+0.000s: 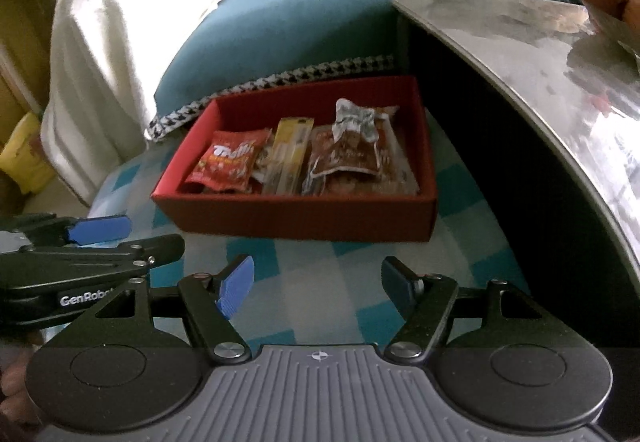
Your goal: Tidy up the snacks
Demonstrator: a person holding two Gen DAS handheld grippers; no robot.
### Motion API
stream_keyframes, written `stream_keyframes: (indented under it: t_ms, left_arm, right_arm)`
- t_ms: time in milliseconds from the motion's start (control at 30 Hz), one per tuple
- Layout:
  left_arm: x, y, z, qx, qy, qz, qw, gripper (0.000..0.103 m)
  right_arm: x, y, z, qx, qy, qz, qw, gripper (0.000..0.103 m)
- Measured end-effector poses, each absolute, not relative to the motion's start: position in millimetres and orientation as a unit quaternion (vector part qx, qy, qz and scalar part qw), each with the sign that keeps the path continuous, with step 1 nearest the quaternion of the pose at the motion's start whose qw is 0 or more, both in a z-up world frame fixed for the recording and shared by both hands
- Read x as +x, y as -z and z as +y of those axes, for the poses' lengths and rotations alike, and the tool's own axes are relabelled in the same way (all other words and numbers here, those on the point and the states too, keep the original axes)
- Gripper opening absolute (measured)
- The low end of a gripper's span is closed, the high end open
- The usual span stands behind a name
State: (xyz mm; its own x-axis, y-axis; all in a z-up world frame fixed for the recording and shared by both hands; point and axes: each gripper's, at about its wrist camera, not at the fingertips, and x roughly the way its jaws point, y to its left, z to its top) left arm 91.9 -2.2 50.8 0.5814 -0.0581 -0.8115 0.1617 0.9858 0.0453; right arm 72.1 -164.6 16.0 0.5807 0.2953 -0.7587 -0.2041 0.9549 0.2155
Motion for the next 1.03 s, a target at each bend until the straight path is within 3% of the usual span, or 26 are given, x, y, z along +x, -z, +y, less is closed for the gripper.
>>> stream_keyframes:
  t_ms: [267, 1033]
  left_arm:
    - [67.3, -50.8, -2.0, 0.058, 0.063, 0.455, 0.887, 0.058]
    - [42.3, -44.5, -2.8, 0.063, 0.056, 0.463, 0.882, 0.062]
  right_arm:
    - [48.4, -18.0, -164.8, 0.057, -0.145, 0.431, 0.889, 0.078]
    - [23.2, -11.7, -161.2, 0.047, -0.148, 0.442, 0.884, 0.078]
